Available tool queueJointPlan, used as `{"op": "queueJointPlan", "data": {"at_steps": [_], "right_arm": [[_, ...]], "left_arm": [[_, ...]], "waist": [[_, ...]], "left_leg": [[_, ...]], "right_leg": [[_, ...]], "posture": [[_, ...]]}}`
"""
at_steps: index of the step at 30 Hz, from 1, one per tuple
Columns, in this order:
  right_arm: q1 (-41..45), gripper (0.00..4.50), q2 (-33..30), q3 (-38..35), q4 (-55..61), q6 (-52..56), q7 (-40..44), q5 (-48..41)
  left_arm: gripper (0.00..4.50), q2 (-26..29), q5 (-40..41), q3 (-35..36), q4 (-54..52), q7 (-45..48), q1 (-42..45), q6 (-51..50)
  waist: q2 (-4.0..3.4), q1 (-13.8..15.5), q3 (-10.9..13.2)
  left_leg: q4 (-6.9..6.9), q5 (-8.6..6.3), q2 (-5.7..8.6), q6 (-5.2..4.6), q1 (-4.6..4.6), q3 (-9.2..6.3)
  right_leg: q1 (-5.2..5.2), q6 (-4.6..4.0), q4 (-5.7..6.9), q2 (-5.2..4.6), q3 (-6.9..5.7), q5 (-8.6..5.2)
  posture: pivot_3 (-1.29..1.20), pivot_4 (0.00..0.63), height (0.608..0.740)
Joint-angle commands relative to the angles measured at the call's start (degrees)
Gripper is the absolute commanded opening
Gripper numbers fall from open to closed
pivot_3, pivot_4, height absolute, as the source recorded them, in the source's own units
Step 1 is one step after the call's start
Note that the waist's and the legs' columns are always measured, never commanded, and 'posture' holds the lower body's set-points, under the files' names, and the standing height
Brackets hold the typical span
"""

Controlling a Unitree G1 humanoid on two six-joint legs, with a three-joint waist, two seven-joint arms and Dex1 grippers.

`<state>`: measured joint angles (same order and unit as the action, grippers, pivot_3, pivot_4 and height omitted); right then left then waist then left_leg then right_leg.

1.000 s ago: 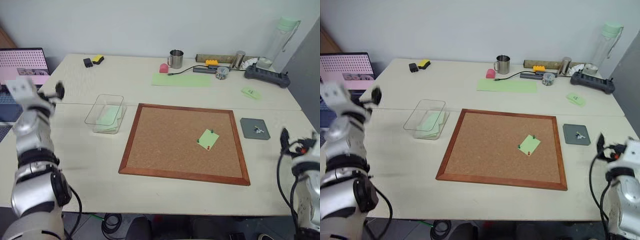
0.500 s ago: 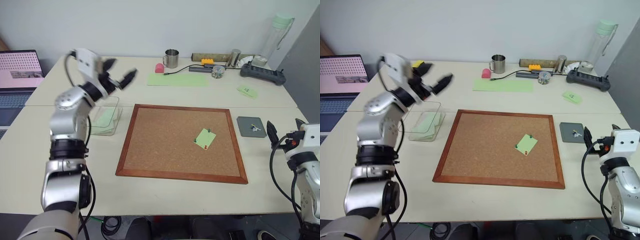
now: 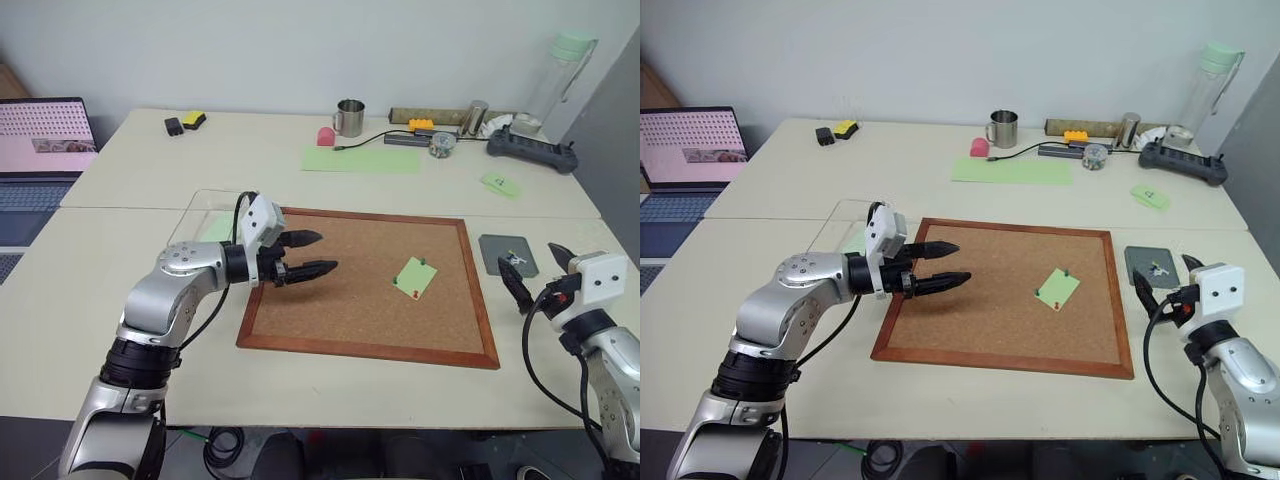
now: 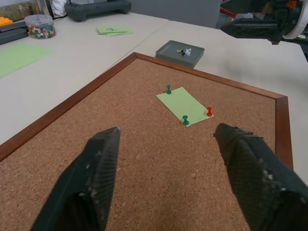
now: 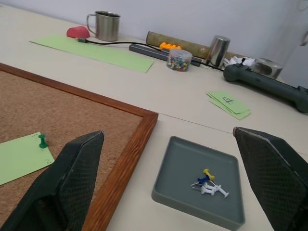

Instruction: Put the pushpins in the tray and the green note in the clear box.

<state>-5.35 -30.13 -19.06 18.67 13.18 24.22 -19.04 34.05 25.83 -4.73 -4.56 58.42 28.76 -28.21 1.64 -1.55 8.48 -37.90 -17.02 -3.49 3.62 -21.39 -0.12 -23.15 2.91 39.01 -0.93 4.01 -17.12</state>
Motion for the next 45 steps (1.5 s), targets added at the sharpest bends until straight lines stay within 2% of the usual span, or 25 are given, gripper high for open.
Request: {"op": "queueJointPlan", "data": {"at_steps": [1, 9, 12, 16, 25, 32, 44, 45], "right_arm": [[-0.5, 4.50, -1.7, 1.0, 2.4, 0.3, 3.7, -0.7], [1.8, 4.50, -2.4, 4.4, 3.7, 6.7, 10.0, -6.7], [4.3, 4.50, -2.4, 5.8, 2.1, 7.8, 11.0, -6.9], [7.8, 4.50, -2.4, 8.3, -1.5, 7.6, 12.5, -5.5], [14.4, 4.50, -1.3, 12.3, -11.8, 5.9, 15.1, -3.2], [19.9, 4.50, 0.4, 14.8, -20.5, 2.8, 17.0, -0.8], [25.2, 4.50, 3.3, 17.0, -29.9, -1.0, 19.2, 1.6], [25.5, 4.32, 3.6, 16.9, -30.6, -1.3, 19.2, 1.8]], "left_arm": [[2.22, -1.4, -2.2, -1.3, -1.4, -0.5, -1.8, 4.0], [0.50, -7.8, -6.8, -4.0, 3.9, -3.9, -5.0, 10.6], [0.04, -9.7, -9.1, -5.3, 7.2, -4.3, -5.0, 13.8], [0.04, -12.0, -11.2, -6.7, 11.2, -4.2, -5.5, 16.9], [0.04, -13.4, -16.7, -9.6, 19.8, -4.2, -5.9, 22.7], [0.04, -13.9, -17.7, -9.4, 20.2, -4.8, -5.5, 22.5], [0.04, -13.4, -18.1, -8.8, 18.3, -4.7, -6.0, 21.7], [0.02, -13.4, -18.1, -8.8, 18.2, -4.7, -6.1, 21.6]], "waist": [[-0.01, 0.0, 0.0], [-0.01, 0.0, 0.0], [0.00, 0.0, 0.0], [0.00, 0.0, 0.0], [-0.08, 0.1, -0.1], [-0.22, 0.2, -0.1], [-0.27, 0.1, -0.1], [-0.28, 0.1, -0.1]], "left_leg": [[0.00, 0.00, 0.00, -0.01, -0.01, -0.01], [-0.03, -0.02, 0.00, -0.04, -0.03, -0.05], [-0.06, -0.02, 0.01, -0.04, -0.03, -0.06], [-0.05, -0.03, 0.02, -0.05, -0.04, -0.11], [-0.07, -0.03, 0.04, -0.06, -0.04, -0.15], [-0.04, -0.08, 0.05, -0.14, 0.61, -0.18], [-0.06, -0.08, 0.05, -0.14, 0.62, -0.41], [-0.06, -0.08, 0.05, -0.14, 0.62, -0.42]], "right_leg": [[0.00, 0.00, -0.01, 0.00, -0.01, 0.00], [0.00, 0.00, -0.01, 0.00, -0.02, 0.00], [0.00, 0.00, -0.01, 0.00, -0.02, 0.00], [0.00, 0.00, -0.01, 0.01, -0.05, 0.00], [0.04, 0.00, -0.01, -0.02, -0.08, 0.01], [0.76, 0.00, -0.13, -0.02, -0.12, 0.00], [0.85, 0.00, -0.13, -0.02, -0.29, 0.00], [0.85, 0.00, -0.13, -0.02, -0.29, 0.00]], "posture": [[0.00, 0.150, 0.740], [0.00, 0.150, 0.740], [0.00, 0.150, 0.740], [0.00, 0.150, 0.740], [0.00, 0.150, 0.740], [0.00, 0.150, 0.740], [0.00, 0.150, 0.740], [0.00, 0.150, 0.740]]}}
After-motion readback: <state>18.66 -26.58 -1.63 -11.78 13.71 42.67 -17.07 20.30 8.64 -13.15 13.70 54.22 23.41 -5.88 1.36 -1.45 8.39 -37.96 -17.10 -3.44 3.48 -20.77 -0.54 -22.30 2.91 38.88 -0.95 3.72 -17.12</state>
